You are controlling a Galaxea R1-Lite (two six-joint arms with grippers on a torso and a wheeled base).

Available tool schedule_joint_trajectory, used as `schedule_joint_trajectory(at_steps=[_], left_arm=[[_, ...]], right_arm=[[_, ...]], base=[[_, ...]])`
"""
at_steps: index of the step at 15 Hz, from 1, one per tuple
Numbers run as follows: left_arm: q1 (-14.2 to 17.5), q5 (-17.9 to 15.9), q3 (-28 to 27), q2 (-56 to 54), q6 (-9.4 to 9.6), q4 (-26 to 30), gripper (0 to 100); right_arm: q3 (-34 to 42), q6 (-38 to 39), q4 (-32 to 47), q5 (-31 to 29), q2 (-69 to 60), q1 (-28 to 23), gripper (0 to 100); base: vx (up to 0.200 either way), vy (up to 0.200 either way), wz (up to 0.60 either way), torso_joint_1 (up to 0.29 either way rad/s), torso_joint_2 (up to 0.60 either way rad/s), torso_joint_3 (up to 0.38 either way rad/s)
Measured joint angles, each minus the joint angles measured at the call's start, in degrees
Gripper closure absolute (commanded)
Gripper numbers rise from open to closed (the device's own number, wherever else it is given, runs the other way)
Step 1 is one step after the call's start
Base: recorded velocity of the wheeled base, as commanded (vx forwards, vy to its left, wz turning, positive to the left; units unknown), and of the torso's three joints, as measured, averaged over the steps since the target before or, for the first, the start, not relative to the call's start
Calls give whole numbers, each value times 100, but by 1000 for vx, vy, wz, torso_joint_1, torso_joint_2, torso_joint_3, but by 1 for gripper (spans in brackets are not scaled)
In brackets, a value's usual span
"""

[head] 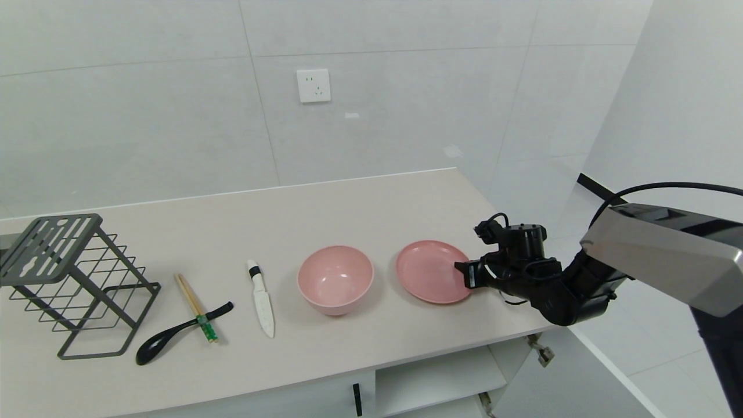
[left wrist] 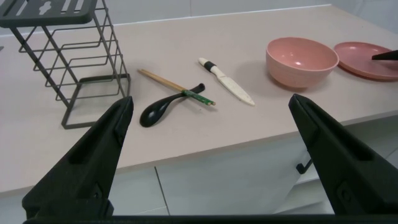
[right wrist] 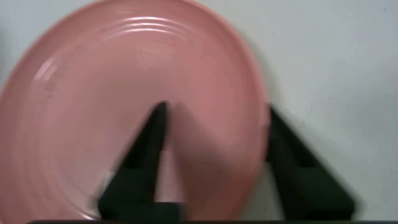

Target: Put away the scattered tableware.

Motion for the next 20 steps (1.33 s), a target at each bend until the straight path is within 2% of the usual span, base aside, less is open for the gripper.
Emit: schedule_joint_trajectory(at_steps=[5, 10, 13, 14, 17, 19, 20], left_arm=[[0, -9, 0, 0, -39, -2, 0], [5, -46, 0, 0, -52, -4, 0], [5, -336, 0, 0, 185, -140, 0], [5, -350, 0, 0, 199, -227, 0], [5, -350, 0, 0, 200, -1323, 0], [5, -451, 0, 0, 191, -967, 0], [5, -728, 0, 0, 243, -925, 0]], right_arm=[[111, -55, -79, -94, -9, -151, 100], [321, -27, -978, -293, -573, -79, 100], [1025, -7, -1554, -294, -1279, 102, 100], [1307, 6, -1792, -296, -1486, 184, 100], [2200, 351, -2515, -450, -2230, 642, 100], [2779, 551, -2942, -584, -2803, 953, 100], [2939, 627, -3044, -605, -3071, 1020, 100]], base=[[0, 0, 0, 0, 0, 0], [0, 0, 0, 0, 0, 0], [0, 0, 0, 0, 0, 0], [0, 0, 0, 0, 0, 0], [0, 0, 0, 0, 0, 0], [0, 0, 0, 0, 0, 0], [0, 0, 0, 0, 0, 0]])
